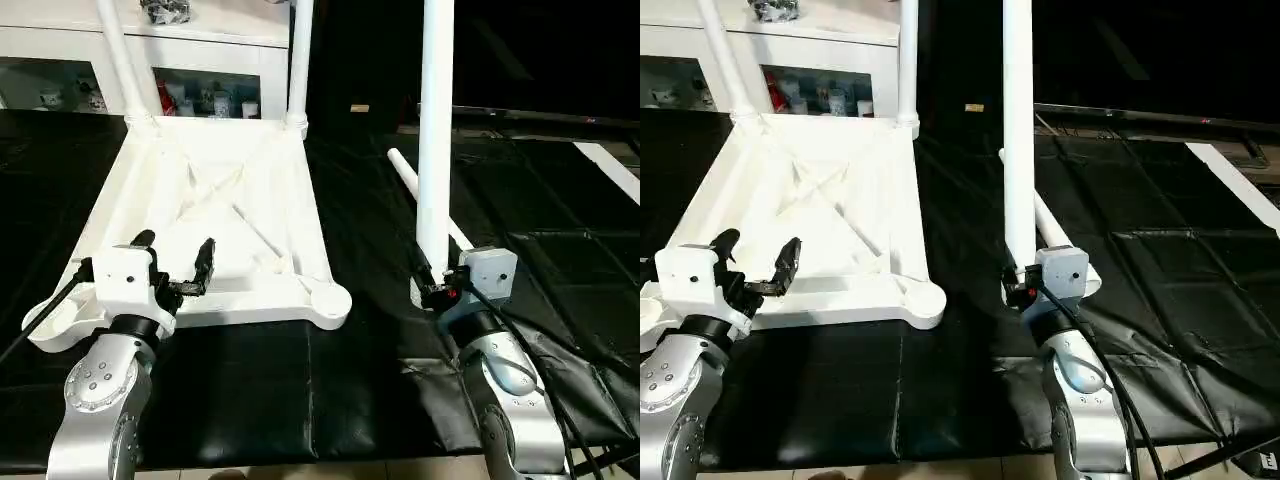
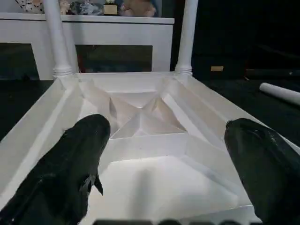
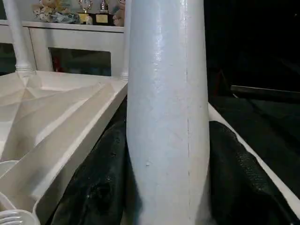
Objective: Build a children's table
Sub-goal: Pick table leg
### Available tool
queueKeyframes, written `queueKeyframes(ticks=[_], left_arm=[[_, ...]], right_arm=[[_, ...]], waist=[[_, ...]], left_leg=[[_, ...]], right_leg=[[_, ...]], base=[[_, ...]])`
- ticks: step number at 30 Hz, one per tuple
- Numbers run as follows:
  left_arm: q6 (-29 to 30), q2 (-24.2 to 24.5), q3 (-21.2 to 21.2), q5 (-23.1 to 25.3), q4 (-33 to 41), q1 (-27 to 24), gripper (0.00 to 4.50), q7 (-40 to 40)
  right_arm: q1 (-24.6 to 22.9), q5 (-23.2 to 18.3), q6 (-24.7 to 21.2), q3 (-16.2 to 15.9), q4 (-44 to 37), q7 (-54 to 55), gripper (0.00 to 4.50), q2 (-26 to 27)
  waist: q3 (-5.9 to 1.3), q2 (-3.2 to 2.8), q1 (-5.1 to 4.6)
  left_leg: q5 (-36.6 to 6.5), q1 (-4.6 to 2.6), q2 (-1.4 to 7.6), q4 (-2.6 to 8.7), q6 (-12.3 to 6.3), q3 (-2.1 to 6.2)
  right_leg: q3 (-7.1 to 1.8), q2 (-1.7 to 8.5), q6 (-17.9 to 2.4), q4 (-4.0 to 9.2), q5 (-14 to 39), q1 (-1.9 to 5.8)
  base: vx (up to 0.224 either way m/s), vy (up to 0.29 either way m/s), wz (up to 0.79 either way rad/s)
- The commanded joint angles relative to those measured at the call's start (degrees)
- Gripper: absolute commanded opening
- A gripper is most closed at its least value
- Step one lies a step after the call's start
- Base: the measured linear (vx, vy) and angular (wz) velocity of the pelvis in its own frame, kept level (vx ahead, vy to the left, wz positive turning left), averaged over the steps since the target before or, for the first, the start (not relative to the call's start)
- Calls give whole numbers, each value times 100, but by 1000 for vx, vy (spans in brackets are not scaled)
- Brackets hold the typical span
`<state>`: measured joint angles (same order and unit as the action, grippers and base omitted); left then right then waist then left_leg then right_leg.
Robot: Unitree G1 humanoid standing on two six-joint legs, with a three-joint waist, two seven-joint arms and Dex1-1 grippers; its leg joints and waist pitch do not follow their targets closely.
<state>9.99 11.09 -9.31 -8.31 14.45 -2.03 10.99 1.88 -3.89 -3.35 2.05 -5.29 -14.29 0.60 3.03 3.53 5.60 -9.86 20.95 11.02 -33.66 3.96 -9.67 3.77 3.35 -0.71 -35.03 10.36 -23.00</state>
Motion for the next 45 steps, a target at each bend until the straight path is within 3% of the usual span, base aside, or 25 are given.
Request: queueKeyframes(ticks=[1, 39, 40, 41, 42, 43, 44, 45], left_arm=[[-33, 26, -18, -6, 29, -41, 450, 0], [-33, 26, -18, -6, 29, -41, 450, 0], [1903, 50, 401, 576, 531, 79, 450, -590], [2016, 51, 426, 610, 560, 86, 450, -624], [2016, 51, 426, 610, 560, 86, 450, -624], [2016, 51, 426, 610, 560, 86, 450, -624], [2016, 51, 426, 610, 560, 86, 450, -624], [2016, 51, 426, 610, 560, 86, 450, -624]], right_arm=[[58, -30, -19, 37, 32, -9, 193, -42], [58, -30, -19, 37, 32, -9, 193, -42], [419, -267, -1525, 207, 75, -550, 193, -959], [440, -280, -1613, 217, 77, -582, 193, -1012], [440, -280, -1613, 217, 77, -582, 193, -1012], [440, -280, -1613, 217, 77, -582, 193, -1012], [440, -280, -1613, 217, 77, -582, 193, -1012], [440, -280, -1613, 217, 77, -582, 193, -1012]], waist=[[-305, -89, 23], [-302, -94, 42], [-302, -93, 41], [-328, 456, 13], [-183, 276, 63], [-224, 239, 62], [-254, 273, 48], [-258, 273, 57]], left_leg=[[-2012, -76, 195, 445, 81, 94], [-2068, -91, 198, 447, 96, 97], [-2068, -89, 197, 449, 96, 97], [-1339, -21, 189, 367, -31, 125], [-1748, -177, 173, 353, -54, 2], [-1869, -191, 177, 322, 0, 15], [-1810, -85, 190, 371, 95, 50], [-1846, -87, 210, 395, 156, 79]], right_leg=[[-295, 403, -325, 497, 1918, 195], [-295, 403, -322, 501, 1950, 187], [-293, 400, -320, 500, 1949, 189], [-234, 386, -212, 294, 1847, 363], [-321, 401, -113, 545, 2584, 44], [-320, 436, -86, 532, 2763, 53], [-288, 440, -12, 559, 2775, 138], [-261, 433, 24, 564, 2732, 145]], base=[[0, 0, 0], [0, 0, 0], [0, 0, 0], [0, 0, 0], [0, 0, 0], [0, 0, 0], [0, 0, 0], [0, 0, 0]])
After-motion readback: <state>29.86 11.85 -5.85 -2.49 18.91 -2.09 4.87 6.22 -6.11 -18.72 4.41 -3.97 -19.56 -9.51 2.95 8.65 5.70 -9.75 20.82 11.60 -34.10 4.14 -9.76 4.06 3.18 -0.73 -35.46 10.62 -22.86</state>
